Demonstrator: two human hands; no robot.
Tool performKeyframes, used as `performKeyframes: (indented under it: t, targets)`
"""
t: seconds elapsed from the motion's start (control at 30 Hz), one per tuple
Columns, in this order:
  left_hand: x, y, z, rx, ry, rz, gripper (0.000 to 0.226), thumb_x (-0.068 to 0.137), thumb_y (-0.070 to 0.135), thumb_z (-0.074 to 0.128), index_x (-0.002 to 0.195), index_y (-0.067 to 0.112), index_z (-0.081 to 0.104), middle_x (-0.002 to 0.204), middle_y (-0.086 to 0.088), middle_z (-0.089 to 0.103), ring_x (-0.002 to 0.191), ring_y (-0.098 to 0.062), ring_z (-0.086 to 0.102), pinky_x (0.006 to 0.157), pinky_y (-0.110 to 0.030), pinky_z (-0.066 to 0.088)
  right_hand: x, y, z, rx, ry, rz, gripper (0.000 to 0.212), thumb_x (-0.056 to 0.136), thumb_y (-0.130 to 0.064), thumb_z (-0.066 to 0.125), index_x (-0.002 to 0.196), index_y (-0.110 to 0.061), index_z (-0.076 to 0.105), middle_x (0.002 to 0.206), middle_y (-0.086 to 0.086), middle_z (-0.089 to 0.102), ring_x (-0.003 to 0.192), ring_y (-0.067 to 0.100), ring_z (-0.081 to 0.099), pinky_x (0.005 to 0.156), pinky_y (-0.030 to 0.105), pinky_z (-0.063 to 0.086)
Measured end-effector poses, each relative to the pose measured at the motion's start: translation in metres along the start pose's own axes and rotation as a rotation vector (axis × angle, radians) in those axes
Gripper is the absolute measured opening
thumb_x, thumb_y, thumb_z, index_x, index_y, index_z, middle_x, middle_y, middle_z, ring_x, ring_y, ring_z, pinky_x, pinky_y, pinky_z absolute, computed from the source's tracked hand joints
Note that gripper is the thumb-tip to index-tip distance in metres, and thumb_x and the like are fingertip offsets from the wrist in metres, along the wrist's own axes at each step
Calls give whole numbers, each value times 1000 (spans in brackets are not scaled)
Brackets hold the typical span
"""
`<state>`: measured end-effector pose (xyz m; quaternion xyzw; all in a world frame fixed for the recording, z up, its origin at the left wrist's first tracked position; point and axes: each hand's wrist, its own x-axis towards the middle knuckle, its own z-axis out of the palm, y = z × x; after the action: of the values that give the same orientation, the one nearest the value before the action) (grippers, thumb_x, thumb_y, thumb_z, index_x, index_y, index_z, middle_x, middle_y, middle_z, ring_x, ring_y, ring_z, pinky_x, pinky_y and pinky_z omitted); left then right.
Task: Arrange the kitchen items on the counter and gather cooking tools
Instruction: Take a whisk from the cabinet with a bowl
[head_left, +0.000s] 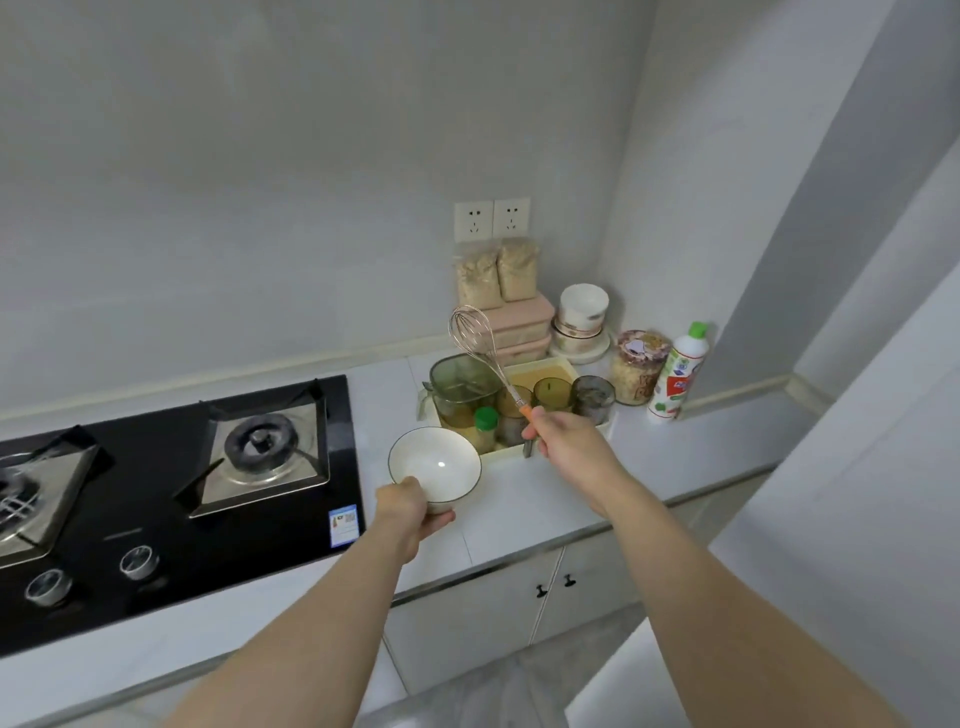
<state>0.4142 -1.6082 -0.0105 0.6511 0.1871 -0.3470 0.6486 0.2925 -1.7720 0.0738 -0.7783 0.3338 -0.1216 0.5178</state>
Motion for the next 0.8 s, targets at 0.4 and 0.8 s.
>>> performKeyframes:
  t: [0.4, 0.8]
  targets:
    - [51, -27, 8, 159, -117, -116, 48, 94, -8, 27, 139, 5, 38, 122, -21, 45, 69, -45, 68, 55, -42, 62, 5, 35, 11, -299, 35, 141, 42, 105, -40, 39, 103, -12, 70, 92, 1, 62, 90, 20, 55, 79, 29, 39]
    - [66, -40, 5, 21, -115, -124, 47, 94, -12, 26, 135, 2, 42, 118, -17, 50, 72, -41, 65, 69, -47, 61, 12, 51, 28, -558, -28, 155, 46, 104, -41, 38, 104, -7, 68, 86, 8, 64, 77, 22, 57, 63, 31, 39]
